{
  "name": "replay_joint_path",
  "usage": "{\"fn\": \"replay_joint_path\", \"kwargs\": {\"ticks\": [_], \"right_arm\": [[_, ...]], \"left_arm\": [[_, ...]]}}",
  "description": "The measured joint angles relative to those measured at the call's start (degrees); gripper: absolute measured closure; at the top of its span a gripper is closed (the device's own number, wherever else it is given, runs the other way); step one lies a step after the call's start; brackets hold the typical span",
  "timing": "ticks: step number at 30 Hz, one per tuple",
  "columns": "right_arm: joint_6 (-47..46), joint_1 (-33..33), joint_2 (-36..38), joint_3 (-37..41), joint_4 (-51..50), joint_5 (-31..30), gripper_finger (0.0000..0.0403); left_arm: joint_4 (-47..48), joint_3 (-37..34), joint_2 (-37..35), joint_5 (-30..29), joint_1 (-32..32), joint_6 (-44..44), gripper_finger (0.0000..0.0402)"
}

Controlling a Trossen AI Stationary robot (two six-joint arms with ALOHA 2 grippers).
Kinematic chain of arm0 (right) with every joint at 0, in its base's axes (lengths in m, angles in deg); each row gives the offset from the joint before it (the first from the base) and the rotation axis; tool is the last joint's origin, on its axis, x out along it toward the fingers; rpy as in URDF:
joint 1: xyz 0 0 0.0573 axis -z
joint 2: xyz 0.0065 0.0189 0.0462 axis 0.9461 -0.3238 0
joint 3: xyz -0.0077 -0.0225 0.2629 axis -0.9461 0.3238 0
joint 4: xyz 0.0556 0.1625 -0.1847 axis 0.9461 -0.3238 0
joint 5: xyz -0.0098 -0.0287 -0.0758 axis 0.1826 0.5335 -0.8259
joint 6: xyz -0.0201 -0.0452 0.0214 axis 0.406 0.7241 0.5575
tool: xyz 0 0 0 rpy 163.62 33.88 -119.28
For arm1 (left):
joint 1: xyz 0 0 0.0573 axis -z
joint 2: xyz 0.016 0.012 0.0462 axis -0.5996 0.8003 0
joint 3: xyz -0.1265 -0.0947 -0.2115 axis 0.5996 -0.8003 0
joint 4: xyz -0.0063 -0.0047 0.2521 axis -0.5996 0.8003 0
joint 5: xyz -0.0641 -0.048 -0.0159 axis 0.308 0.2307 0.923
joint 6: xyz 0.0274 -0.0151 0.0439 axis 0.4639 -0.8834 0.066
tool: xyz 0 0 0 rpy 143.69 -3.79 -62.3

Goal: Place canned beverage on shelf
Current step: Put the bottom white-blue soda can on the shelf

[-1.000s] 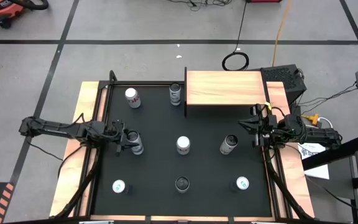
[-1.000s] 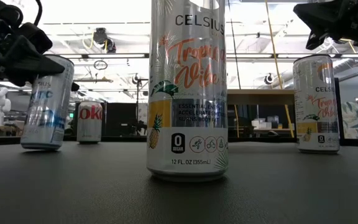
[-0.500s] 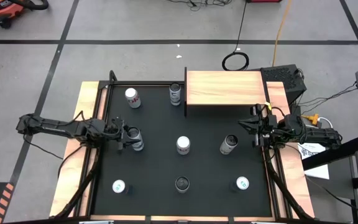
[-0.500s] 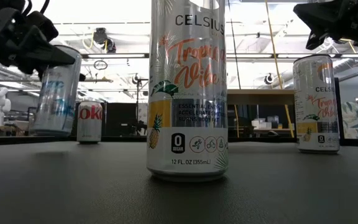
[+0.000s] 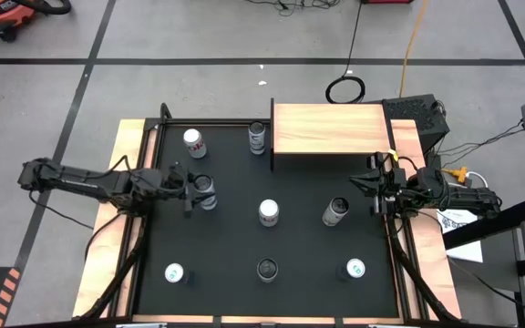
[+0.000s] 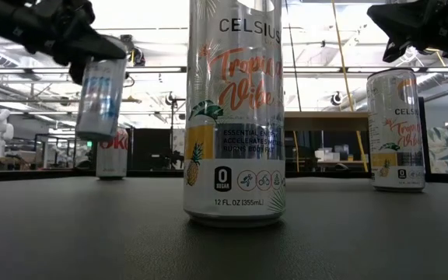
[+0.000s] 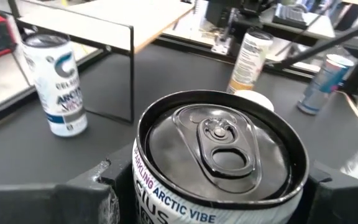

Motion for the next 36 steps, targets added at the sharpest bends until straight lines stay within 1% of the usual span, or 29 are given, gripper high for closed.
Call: {"fn": "replay_joint_path", "kwargs": {"ticks": [4,11,14,20,25,28,36], "right_arm": [[0.0,0.0,0.0,0.0,-0.1,0.0,0.0403],[1.6,0.0,0.0,0.0,0.2,0.0,0.0403],[0.0,0.0,0.0,0.0,0.8,0.2,0.0403],[-4.8,0.0,0.0,0.0,1.5,0.2,0.0403],[-4.3,0.0,0.0,0.0,1.5,0.0,0.0403],[-4.2,0.0,0.0,0.0,1.5,0.2,0.0403],[-4.1,0.0,0.0,0.0,1.5,0.2,0.0403]], "left_arm": [[0.1,3.5,4.3,-2.4,-0.9,-0.3,0.0147],[0.0,9.1,10.4,-2.5,-3.9,0.2,0.0147],[-0.4,11.2,12.7,-2.5,-5.1,1.7,0.0147],[-6.2,14.3,16.9,-2.0,-7.5,4.7,0.0147],[-7.7,18.0,19.5,-1.6,-10.2,5.7,0.0147],[-7.8,20.1,20.9,0.4,-12.2,5.7,0.0147],[-7.5,27.1,27.3,9.1,-18.3,5.7,0.0147]]}}
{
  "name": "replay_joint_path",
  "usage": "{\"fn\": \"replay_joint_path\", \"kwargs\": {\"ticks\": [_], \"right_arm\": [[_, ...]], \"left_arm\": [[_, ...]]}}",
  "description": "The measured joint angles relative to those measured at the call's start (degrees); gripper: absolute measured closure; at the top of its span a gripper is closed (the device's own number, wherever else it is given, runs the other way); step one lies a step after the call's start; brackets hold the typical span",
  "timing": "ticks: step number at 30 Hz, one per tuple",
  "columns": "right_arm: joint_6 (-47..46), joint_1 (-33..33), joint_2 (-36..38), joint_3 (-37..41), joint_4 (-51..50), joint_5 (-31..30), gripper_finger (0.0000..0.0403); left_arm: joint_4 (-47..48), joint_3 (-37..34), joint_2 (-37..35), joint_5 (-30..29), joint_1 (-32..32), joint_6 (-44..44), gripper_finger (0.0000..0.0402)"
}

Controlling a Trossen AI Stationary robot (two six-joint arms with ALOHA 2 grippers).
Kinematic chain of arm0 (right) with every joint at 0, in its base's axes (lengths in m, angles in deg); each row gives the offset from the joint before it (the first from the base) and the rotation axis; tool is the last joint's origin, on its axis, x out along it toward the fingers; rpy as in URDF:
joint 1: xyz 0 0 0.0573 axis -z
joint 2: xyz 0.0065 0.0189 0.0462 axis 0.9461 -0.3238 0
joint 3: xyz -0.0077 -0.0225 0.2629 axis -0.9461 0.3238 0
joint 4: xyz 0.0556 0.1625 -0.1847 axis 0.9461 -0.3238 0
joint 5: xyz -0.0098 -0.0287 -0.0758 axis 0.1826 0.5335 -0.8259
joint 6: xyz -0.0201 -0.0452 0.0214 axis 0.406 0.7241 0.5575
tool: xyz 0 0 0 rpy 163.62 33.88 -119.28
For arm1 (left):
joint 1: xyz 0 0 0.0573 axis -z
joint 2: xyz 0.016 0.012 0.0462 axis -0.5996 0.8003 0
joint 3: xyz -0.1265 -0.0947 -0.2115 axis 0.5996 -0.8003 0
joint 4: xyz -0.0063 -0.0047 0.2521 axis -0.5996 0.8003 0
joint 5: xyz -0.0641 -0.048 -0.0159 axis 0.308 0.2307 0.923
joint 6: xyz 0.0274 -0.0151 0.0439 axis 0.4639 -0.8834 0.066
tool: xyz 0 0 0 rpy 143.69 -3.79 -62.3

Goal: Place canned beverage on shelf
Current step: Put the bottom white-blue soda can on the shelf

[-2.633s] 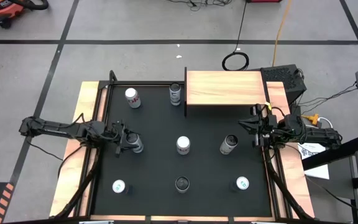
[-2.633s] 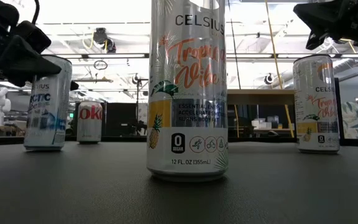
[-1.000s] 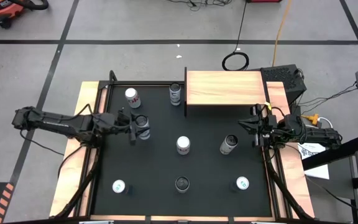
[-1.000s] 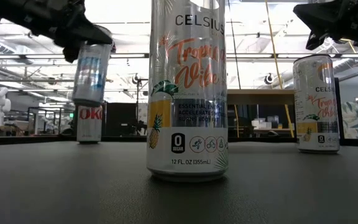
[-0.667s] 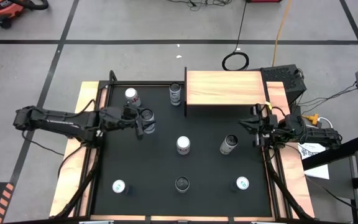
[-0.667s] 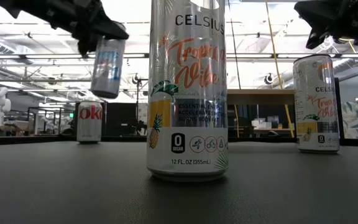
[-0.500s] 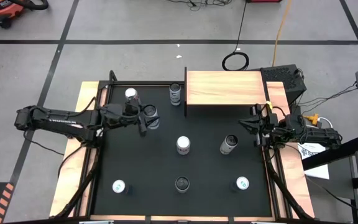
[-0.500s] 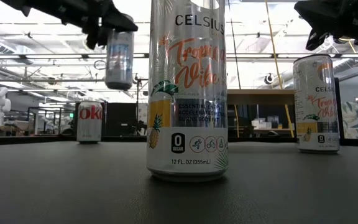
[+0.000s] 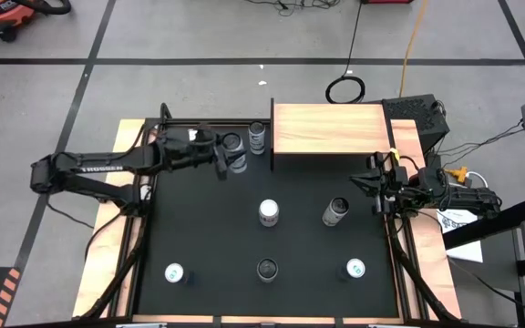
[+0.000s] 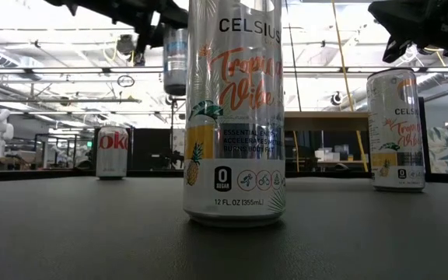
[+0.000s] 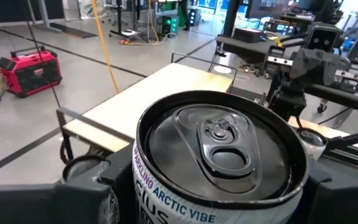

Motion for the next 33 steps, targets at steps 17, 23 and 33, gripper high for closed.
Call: {"fn": "replay_joint_path", "kwargs": {"ticks": [17,23,33], "right_arm": [[-0.4,0.0,0.0,0.0,0.0,0.0,0.0403],[-0.4,0.0,0.0,0.0,0.0,0.0,0.0403],[-0.4,0.0,0.0,0.0,-1.7,0.0,0.0403]], "left_arm": [[0.3,20.2,17.8,12.0,-12.5,6.6,0.0147],[0.5,26.2,23.8,16.3,-15.0,7.8,0.0147],[2.2,36.8,32.3,19.5,-16.2,9.2,0.0147]]}}
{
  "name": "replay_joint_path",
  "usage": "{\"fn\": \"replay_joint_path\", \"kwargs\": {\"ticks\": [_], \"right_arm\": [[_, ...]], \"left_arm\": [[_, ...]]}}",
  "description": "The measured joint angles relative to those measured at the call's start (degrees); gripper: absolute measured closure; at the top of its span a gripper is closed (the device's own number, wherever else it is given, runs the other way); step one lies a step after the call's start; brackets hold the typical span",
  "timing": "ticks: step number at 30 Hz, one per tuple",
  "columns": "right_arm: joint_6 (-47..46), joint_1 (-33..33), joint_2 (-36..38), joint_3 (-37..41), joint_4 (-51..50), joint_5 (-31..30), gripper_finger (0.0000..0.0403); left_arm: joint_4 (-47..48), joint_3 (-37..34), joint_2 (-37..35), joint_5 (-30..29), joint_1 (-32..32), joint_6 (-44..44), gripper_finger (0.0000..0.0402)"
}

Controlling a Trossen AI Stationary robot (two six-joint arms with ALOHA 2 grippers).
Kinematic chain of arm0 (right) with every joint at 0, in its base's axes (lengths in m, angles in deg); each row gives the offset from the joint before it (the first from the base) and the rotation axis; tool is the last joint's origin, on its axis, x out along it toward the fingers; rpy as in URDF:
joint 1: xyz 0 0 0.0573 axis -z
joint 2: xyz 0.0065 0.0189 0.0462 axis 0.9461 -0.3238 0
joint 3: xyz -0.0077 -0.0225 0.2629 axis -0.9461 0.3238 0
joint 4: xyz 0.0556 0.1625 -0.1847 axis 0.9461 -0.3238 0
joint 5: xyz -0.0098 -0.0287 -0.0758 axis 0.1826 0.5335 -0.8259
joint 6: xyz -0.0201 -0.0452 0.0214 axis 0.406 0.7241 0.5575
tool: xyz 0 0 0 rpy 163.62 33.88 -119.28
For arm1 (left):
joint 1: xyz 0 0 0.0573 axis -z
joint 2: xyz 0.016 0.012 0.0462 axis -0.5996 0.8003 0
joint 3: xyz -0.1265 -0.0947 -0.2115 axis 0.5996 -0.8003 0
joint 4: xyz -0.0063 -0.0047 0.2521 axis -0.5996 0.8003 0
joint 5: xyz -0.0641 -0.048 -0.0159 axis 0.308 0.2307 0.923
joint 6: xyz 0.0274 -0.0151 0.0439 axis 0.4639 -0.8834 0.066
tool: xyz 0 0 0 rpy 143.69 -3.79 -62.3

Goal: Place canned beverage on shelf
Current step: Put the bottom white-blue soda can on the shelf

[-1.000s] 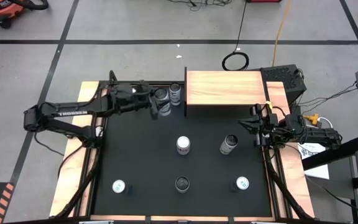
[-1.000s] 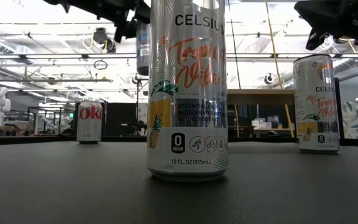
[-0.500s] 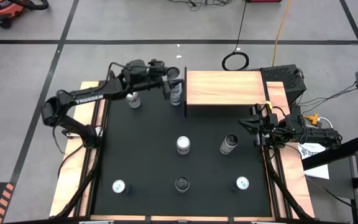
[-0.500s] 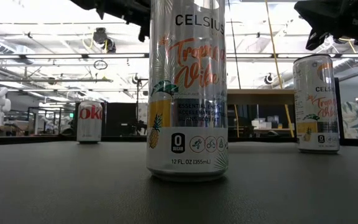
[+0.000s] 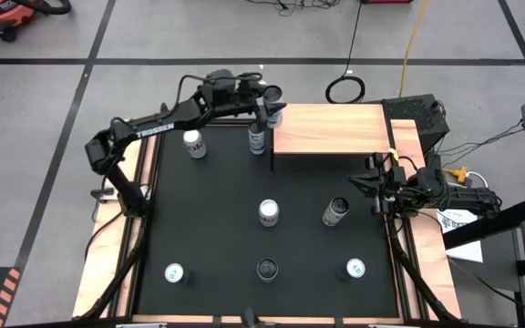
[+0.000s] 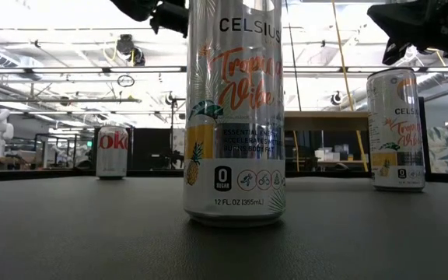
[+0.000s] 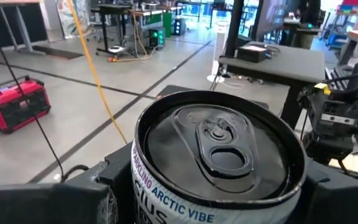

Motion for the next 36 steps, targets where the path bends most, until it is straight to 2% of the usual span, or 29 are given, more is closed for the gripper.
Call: {"fn": "replay_joint_path", "kwargs": {"ticks": [8,17,22,28,36], "right_arm": [[0.0,0.0,0.0,0.0,0.0,-0.2,0.0403],[0.0,0.0,0.0,0.0,-0.6,-0.2,0.0403],[0.0,0.0,0.0,0.0,-1.7,-0.2,0.0403],[0.0,0.0,0.0,0.0,-2.7,-0.2,0.0403],[0.0,0.0,0.0,0.0,-2.7,-0.2,0.0403]], "left_arm": [[4.7,8.0,4.8,0.1,-0.5,3.1,0.0147],[4.7,11.9,9.7,1.5,-3.6,2.8,0.0147],[4.7,14.8,13.5,4.3,-4.5,2.6,0.0147],[5.2,16.0,16.8,4.7,-4.2,2.6,0.0147],[4.9,16.0,17.2,4.7,-4.6,2.6,0.0147]]}}
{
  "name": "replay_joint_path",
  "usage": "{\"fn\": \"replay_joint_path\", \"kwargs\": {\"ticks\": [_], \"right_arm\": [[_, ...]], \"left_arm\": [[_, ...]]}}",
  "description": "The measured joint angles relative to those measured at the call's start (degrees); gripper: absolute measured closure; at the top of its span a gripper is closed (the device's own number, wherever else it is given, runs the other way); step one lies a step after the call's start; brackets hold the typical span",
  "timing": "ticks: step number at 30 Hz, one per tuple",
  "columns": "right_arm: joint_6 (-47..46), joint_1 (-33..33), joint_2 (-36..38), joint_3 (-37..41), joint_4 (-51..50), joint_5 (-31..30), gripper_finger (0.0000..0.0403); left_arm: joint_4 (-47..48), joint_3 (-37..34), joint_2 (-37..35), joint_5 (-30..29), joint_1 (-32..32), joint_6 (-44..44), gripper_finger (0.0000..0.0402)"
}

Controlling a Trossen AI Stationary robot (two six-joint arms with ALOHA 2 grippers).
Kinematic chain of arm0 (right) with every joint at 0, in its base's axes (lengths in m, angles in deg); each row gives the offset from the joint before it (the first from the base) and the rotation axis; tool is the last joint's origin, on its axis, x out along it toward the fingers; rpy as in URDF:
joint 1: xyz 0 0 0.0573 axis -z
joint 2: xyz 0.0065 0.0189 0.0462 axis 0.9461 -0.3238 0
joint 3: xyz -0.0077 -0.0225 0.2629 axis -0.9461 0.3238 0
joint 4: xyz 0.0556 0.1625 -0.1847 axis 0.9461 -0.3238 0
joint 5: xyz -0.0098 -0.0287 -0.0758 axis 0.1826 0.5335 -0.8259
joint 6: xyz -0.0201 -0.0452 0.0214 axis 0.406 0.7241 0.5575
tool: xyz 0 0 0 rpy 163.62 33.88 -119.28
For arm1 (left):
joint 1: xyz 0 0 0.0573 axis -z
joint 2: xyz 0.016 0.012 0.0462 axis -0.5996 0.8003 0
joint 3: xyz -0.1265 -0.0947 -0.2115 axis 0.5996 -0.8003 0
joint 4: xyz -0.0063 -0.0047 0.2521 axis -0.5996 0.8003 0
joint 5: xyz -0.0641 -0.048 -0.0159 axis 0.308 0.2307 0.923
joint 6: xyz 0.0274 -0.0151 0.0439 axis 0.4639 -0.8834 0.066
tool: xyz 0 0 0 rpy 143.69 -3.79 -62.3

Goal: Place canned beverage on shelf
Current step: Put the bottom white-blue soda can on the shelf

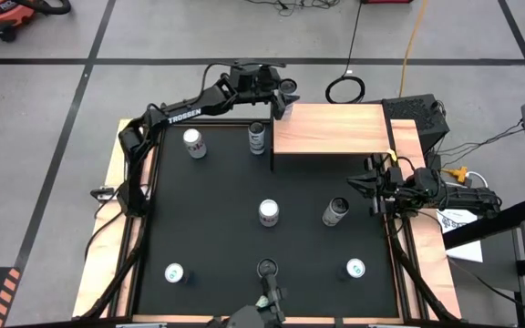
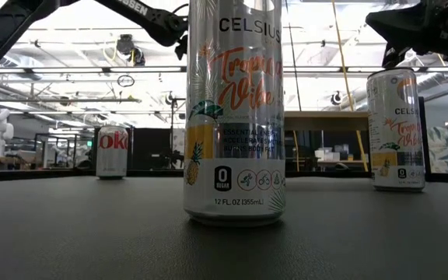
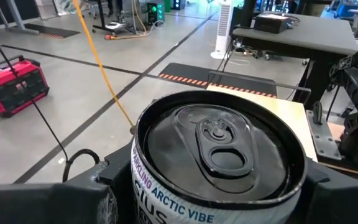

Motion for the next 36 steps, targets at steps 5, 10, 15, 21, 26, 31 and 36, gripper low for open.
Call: {"fn": "replay_joint_path", "kwargs": {"ticks": [5,10,15,21,26,31,36], "right_arm": [[0.0,0.0,0.0,0.0,0.0,0.0,0.0403],[0.0,0.0,0.0,0.0,0.1,0.0,0.0403],[0.0,0.0,0.0,0.0,0.1,0.0,0.0403],[0.0,0.0,0.0,0.0,0.1,0.0,0.0403],[-0.2,0.0,0.0,0.0,0.1,0.0,0.0403],[-1.5,0.0,0.0,0.0,0.1,0.0,0.0403],[-1.5,0.0,0.0,0.0,0.1,0.0,0.0403]], "left_arm": [[0.0,0.0,0.0,0.0,-0.3,-0.1,0.0147],[0.0,0.0,0.0,0.0,-0.3,-0.1,0.0147],[0.0,0.0,0.0,0.0,-0.3,-0.1,0.0147],[0.0,0.0,0.0,0.0,-0.4,0.0,0.0147],[0.0,0.0,0.0,0.0,-0.4,0.0,0.0147],[0.2,0.0,0.0,0.0,-0.4,-0.1,0.0147],[0.6,0.0,0.0,0.0,-0.4,0.0,0.0147]]}}
